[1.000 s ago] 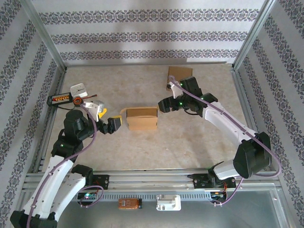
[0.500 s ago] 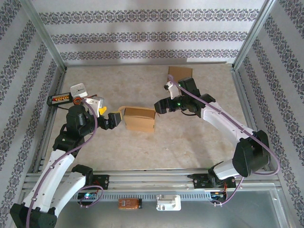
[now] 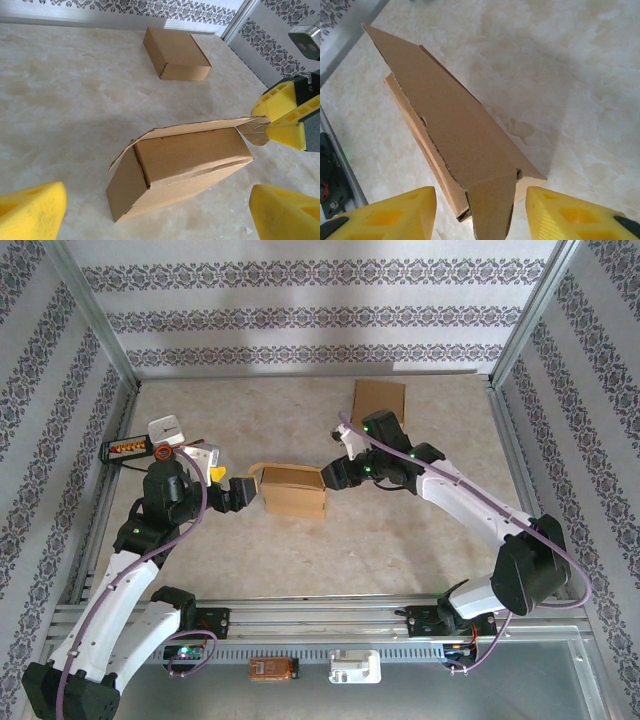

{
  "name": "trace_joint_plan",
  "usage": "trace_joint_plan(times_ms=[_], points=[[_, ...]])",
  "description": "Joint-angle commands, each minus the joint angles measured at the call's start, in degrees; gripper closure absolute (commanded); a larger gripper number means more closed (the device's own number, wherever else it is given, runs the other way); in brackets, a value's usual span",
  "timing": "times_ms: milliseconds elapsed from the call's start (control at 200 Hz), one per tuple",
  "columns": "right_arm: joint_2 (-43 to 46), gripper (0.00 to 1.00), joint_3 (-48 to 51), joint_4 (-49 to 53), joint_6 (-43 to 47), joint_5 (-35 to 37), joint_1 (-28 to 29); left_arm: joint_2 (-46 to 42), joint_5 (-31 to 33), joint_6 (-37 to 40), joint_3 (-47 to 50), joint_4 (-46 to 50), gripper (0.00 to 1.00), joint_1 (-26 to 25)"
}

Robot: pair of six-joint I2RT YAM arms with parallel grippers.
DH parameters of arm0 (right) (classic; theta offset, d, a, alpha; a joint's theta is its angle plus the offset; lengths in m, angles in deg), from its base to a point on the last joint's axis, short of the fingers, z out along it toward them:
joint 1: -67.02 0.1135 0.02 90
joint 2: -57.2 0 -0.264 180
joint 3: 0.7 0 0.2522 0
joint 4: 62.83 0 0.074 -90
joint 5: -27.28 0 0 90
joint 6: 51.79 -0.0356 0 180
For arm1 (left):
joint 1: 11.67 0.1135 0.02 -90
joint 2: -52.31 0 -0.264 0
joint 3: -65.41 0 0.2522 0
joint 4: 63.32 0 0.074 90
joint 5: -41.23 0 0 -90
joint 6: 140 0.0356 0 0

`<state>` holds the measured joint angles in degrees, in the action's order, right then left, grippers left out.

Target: Fold the paper box

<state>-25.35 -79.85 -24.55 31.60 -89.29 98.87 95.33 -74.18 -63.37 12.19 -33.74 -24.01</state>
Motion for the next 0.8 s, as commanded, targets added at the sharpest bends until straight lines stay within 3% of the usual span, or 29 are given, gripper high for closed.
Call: trace_joint_plan(times_ms=[0,445,795], points=[[1.9,0.52,0.7,1.2,3.1,3.6,1.4,-0.1,-0.6,-0.6,-0.9,0.2,0.06,-0.7],[3.8,0.77,1.9,0.6,4.4,10.3,2.4,3.3,1.2,-1.8,-3.1,2.8,0.06,-0.7],[5.1,0.88,1.8,0.4,7.6,14.0,4.2,4.2,-0.2,-1.2,-2.1,2.3,0.07,-0.9]])
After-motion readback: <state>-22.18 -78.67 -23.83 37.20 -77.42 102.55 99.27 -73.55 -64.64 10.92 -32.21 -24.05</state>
